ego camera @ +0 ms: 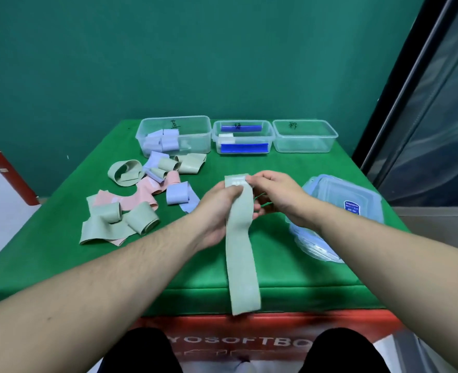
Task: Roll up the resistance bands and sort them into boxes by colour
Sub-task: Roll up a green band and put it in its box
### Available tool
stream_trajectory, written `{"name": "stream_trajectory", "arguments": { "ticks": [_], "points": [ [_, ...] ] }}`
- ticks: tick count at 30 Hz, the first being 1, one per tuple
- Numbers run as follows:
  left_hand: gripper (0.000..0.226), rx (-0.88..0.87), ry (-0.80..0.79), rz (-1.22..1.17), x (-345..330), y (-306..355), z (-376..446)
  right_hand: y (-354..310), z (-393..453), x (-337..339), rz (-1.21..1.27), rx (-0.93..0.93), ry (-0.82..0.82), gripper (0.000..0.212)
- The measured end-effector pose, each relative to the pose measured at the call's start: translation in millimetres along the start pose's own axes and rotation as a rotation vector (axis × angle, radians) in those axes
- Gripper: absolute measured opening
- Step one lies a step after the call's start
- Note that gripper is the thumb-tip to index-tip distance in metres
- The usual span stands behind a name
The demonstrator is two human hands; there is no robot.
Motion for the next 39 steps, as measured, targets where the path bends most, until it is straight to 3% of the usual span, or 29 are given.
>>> {"name": "stream_trajectory", "arguments": {
  "ticks": [4,13,18,21,26,30,34,39],
  "points": [
    [0.019,-0.029,0.130,0.318,7.8,-15.7,36.5,12.6,25.0,9.3,-0.062,-0.042,0.085,0.015],
    [0.021,-0.045,0.250,0.445,21.6,-29.2,120.1,18.4,109.1,18.8,-0.081,-0.048,0.244,0.010],
    [0.040,-0.085,0.259,0.442,36.9,-34.0,142.9,18.1,135.6,18.6,-0.016,-0.122,0.239,0.017],
    [0.059,-0.158,0.286,0.562,48.5,-38.6,141.6,27.5,134.4,16.7,-0.057,-0.141,0.226,0.014],
    [0.040,-0.271,0.312,0.659,51.0,-38.4,121.4,41.0,111.1,9.4,-0.151,-0.054,0.148,0.011],
    [0.027,-0.239,0.253,0.635,42.8,-47.4,89.1,49.5,87.3,7.1,-0.311,0.018,0.164,0.012],
    [0.026,-0.336,0.140,0.818,29.7,-61.2,51.1,57.8,66.7,8.2,-0.484,0.055,0.234,0.016],
    [0.030,-0.454,-0.176,0.998,27.1,-76.9,7.7,67.4,38.3,5.8,-0.462,0.007,0.249,0.023]
  ]
}}
Point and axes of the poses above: each hand's wrist, its own z-axis towards the middle knuckle, its own x-axis out of the back of the hand, y = z × x, the point moved 2 cm from there along z, towards the middle knuckle, and after that the axes turned 9 degrees about -x, right-handed, at the moved point
